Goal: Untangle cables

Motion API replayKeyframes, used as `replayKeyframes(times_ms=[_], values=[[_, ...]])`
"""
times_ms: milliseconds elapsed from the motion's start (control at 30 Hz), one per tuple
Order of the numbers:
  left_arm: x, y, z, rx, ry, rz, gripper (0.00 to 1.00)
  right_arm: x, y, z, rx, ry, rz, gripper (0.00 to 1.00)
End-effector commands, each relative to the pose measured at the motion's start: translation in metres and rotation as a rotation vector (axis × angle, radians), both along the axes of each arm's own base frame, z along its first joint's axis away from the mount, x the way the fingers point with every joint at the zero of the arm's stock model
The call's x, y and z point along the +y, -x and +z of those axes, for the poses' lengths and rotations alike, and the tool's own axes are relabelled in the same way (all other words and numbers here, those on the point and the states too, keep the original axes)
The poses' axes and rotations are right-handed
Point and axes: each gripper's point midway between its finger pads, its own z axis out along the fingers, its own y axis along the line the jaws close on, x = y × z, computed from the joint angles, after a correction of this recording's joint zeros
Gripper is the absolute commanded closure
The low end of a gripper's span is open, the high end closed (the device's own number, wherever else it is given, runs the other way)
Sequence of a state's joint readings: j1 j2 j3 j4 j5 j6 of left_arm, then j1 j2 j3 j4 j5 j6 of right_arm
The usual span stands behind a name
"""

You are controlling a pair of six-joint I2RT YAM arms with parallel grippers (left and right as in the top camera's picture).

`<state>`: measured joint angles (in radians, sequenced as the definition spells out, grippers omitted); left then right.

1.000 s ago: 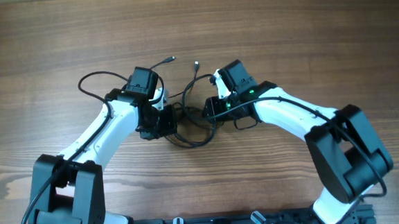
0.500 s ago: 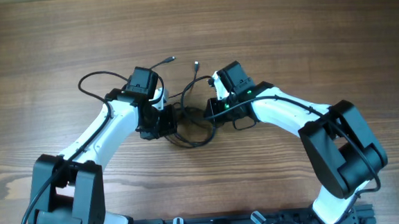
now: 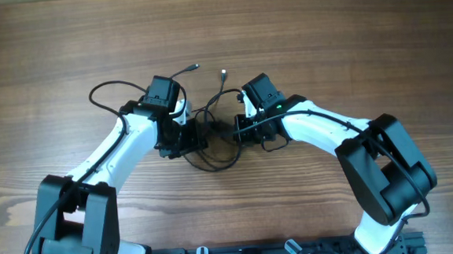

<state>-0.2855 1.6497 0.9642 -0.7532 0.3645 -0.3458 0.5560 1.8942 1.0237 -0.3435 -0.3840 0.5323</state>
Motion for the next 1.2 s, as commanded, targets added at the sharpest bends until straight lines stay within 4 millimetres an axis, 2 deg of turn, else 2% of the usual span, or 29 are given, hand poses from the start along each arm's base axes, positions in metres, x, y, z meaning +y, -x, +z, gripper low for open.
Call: replayKeyframes(times_ms=[0,267,400,633,733,1000,1067,1167], values=[[-0.004,-0.008,0.007,-0.055,0.016,-0.005,0.39,-0.011,0.001,-0.017,0.025,0.076,-0.050,0.96],[0.003,-0.049,0.012,-0.236,-0.041,0.021,0.31,-0.011,0.001,-0.017,0.027,0.076,-0.055,0.96],[0.000,-0.063,0.015,-0.290,-0.031,0.025,0.31,-0.011,0.001,-0.017,0.027,0.076,-0.055,0.96],[-0.003,-0.071,0.000,-0.289,-0.027,0.024,0.40,-0.011,0.001,-0.017,0.027,0.075,-0.056,0.96],[-0.005,-0.076,-0.004,-0.299,-0.024,0.024,0.49,-0.011,0.001,-0.017,0.027,0.075,-0.057,0.96],[-0.012,-0.090,-0.001,-0.360,-0.004,0.022,0.54,-0.011,0.001,-0.016,0.026,0.074,-0.057,0.96],[-0.013,-0.092,-0.001,-0.367,-0.002,0.021,0.58,-0.011,0.001,-0.016,0.026,0.074,-0.057,0.96],[-0.012,-0.091,-0.004,-0.358,-0.005,0.020,0.69,-0.011,0.001,-0.017,0.025,0.074,-0.057,0.96]])
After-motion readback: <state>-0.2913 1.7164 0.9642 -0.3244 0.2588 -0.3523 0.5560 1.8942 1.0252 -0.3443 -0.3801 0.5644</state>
